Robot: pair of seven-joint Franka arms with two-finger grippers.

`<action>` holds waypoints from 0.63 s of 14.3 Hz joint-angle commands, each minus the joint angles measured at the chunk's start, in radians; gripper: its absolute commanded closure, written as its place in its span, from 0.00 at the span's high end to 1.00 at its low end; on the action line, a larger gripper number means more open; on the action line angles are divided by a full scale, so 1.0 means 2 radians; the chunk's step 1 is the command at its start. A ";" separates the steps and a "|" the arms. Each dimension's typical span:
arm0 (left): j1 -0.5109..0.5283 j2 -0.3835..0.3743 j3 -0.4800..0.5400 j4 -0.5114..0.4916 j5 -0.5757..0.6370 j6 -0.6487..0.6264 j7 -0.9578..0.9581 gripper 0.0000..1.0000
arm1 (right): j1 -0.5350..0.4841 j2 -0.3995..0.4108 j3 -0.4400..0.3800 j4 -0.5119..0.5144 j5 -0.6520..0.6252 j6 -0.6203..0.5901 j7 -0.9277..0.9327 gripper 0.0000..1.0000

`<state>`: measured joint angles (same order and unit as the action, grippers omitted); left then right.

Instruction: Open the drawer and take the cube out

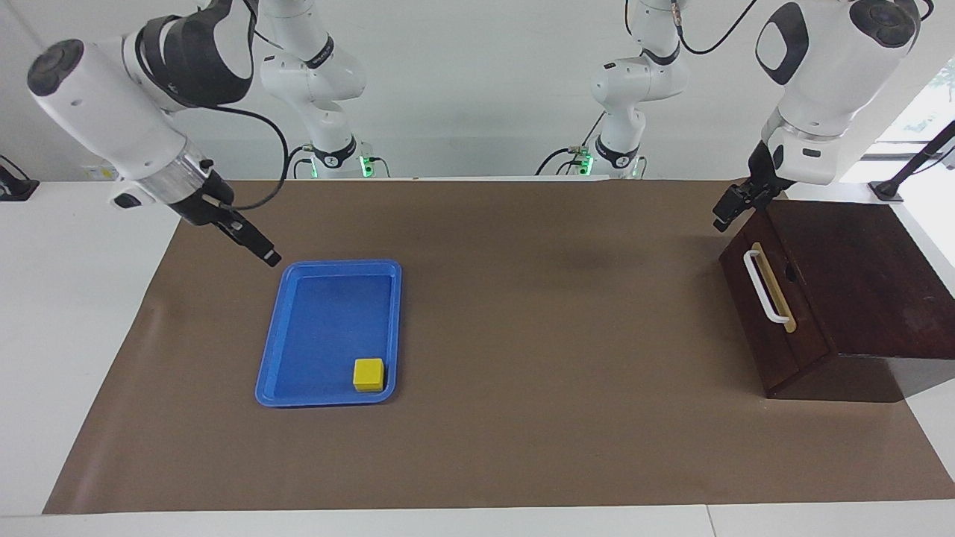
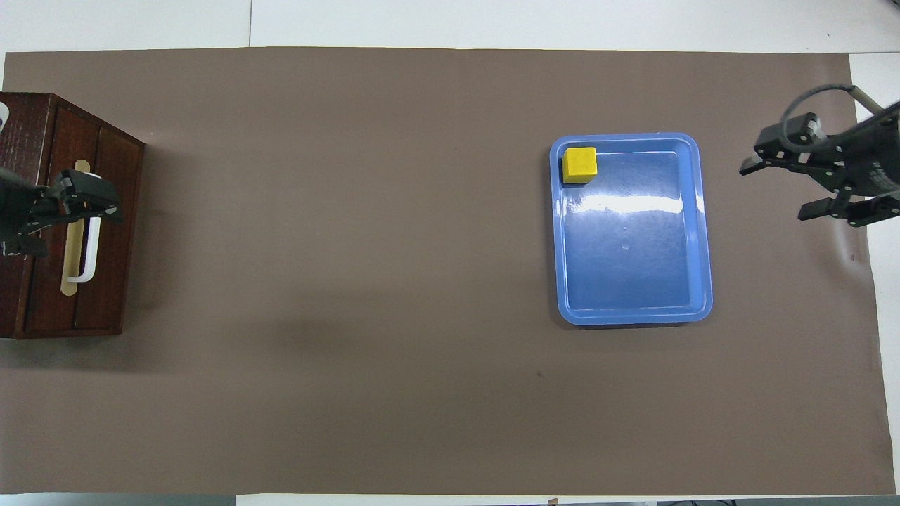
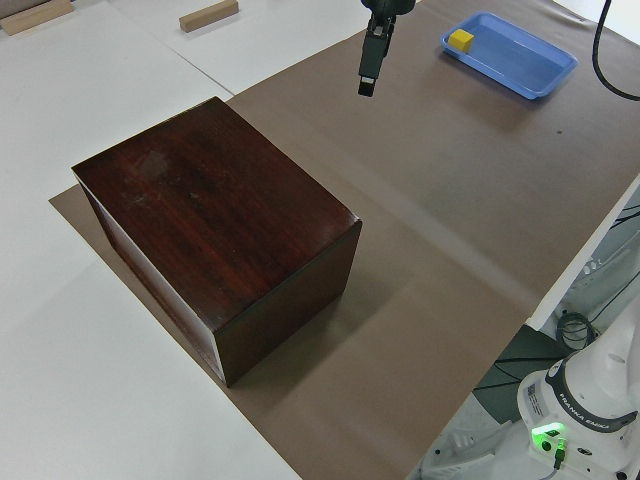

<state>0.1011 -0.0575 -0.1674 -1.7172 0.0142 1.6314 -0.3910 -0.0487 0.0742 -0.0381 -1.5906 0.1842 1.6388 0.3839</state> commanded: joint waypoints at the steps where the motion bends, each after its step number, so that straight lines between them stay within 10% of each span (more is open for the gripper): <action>1: 0.000 -0.012 0.002 0.000 -0.005 -0.030 0.099 1.00 | -0.005 -0.033 0.004 -0.005 -0.057 -0.005 -0.216 1.00; 9: -0.014 -0.018 0.001 -0.004 -0.012 -0.029 0.107 1.00 | -0.004 -0.037 0.008 0.031 -0.128 -0.128 -0.303 1.00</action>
<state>0.0847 -0.0738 -0.1753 -1.7172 0.0052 1.5895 -0.1882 -0.0523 0.0034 -0.0309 -1.5237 -0.0307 1.4254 -0.2015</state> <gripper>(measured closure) 0.000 0.000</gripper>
